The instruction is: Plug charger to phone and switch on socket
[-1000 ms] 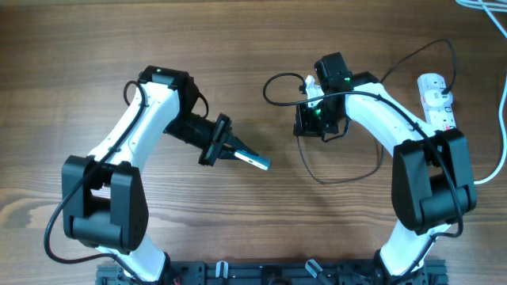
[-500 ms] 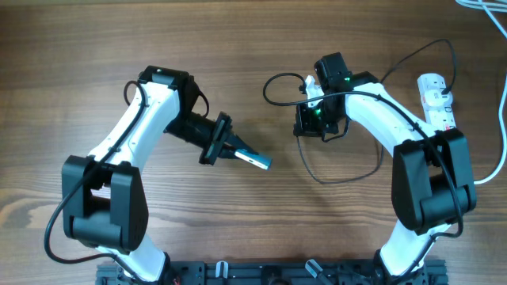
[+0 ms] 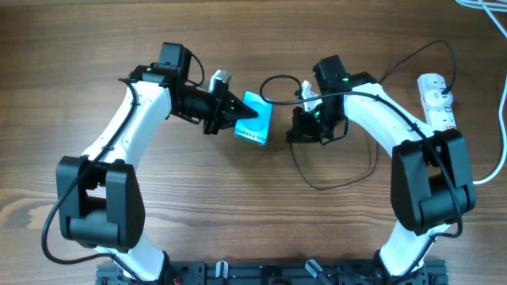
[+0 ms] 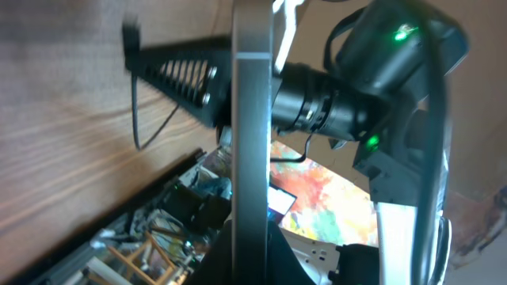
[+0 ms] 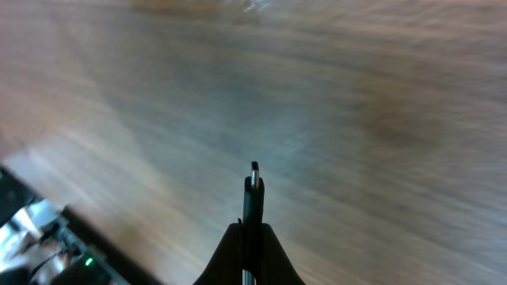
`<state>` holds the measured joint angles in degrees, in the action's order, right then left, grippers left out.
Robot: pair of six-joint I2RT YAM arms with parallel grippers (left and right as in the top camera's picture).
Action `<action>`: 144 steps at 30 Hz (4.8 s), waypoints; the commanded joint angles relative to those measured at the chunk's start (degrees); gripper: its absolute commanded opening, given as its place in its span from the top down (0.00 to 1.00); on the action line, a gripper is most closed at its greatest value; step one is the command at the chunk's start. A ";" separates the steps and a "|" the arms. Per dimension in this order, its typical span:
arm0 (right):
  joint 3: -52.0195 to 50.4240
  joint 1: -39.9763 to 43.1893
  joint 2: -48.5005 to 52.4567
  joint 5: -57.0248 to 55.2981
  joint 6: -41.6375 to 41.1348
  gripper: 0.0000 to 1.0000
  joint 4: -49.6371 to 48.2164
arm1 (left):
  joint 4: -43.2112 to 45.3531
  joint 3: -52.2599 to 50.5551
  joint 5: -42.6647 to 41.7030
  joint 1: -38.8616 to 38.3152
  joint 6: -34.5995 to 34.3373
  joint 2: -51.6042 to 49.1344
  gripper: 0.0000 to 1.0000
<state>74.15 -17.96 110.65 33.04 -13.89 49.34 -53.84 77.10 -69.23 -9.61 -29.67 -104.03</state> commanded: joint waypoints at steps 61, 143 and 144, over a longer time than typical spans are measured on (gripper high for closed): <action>1.01 -20.46 -17.84 32.76 9.14 0.96 -3.96 | 6.99 -17.97 9.27 13.90 -1.18 27.30 0.96; 1.01 -15.93 -20.55 29.22 -31.21 0.96 -42.82 | 66.42 -17.97 -8.92 19.91 -29.16 27.28 0.96; 1.01 -15.93 -20.55 30.51 -31.08 0.96 -42.60 | 66.58 -17.97 -8.09 20.09 -29.31 27.28 0.96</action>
<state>74.30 -34.00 91.00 60.16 -44.80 6.76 11.86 58.57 -78.28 10.44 -58.70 -77.25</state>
